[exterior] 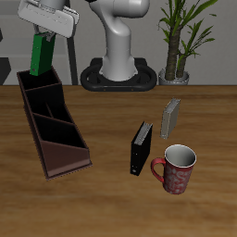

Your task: Place the green book into the right desk caddy's right compartment

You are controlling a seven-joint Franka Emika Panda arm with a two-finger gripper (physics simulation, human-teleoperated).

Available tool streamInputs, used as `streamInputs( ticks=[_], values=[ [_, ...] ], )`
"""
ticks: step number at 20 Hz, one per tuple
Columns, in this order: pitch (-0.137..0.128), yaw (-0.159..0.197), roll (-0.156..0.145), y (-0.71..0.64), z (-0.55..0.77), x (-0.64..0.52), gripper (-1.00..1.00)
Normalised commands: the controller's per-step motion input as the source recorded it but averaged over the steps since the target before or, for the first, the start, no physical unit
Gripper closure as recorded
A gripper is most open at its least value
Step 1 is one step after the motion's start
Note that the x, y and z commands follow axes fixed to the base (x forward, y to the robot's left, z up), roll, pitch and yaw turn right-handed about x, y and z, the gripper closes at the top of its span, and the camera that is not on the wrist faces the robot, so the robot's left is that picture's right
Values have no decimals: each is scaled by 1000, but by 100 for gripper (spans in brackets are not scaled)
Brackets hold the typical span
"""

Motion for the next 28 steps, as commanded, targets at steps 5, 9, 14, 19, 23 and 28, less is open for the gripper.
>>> streamInputs(
  ticks=[5, 9, 14, 19, 23, 28],
  values=[
    [21, 4, 6, -29, -231, 93, 100],
    [2, -8, -1, -64, -146, 7, 100],
    [37, -15, -2, -52, -281, 46, 100],
    [52, -38, -1, -93, -317, 16, 100],
    [25, -17, 8, -55, -294, 7, 100],
    [61, -18, -18, -118, -372, 126, 100]
  ],
)
